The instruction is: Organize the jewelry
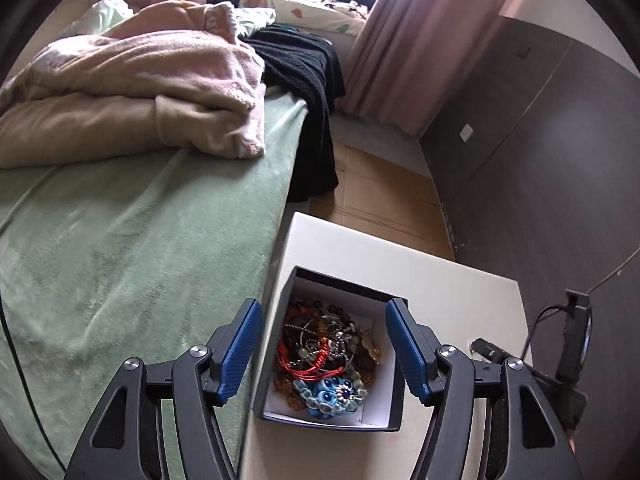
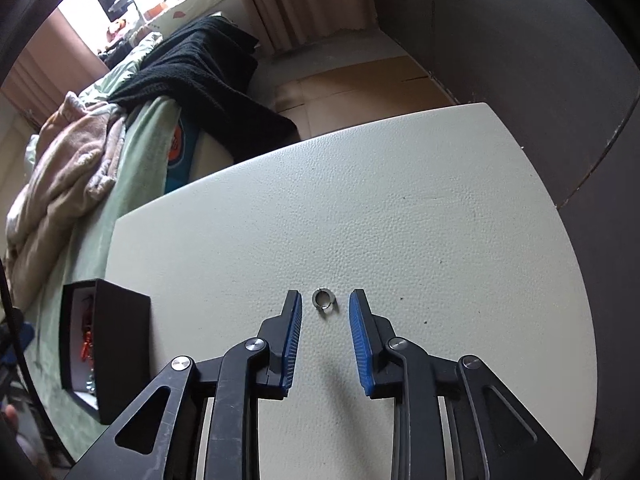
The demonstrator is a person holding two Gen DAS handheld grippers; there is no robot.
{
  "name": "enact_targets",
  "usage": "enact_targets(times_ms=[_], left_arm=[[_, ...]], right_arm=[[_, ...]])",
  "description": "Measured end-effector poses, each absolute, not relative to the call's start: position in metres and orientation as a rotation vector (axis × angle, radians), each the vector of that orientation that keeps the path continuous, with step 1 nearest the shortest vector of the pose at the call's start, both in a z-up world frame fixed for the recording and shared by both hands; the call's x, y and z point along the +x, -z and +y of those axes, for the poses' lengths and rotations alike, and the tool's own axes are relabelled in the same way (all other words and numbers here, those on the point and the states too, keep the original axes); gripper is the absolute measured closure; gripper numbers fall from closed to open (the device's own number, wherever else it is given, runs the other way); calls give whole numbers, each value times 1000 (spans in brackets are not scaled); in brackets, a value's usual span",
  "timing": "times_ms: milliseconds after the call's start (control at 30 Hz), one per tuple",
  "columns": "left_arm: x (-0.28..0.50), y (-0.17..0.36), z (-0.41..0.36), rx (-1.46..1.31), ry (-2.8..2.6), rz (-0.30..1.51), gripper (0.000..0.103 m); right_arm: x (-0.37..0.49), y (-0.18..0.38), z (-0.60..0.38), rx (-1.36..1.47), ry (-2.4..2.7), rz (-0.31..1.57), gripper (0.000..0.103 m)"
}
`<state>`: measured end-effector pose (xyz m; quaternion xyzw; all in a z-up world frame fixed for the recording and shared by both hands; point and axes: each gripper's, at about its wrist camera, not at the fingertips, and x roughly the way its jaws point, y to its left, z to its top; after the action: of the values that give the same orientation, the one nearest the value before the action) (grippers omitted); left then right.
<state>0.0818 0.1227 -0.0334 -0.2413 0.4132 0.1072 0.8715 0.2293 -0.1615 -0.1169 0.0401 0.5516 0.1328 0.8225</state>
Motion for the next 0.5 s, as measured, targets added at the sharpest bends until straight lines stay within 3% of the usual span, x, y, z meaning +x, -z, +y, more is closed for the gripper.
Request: enact_targets(times_ms=[300,333,500], left_arm=[[87,35,129,-506,-231,864,38],[86,34,130,-505,-234,859,38],[81,32,134,-512,-237,850,38]], right_arm=[[237,125,-142,-52,-244,1153,78],[236,126,-137,-84,-249,1154,89],[231,120,-141,-15,-305,1184,89]])
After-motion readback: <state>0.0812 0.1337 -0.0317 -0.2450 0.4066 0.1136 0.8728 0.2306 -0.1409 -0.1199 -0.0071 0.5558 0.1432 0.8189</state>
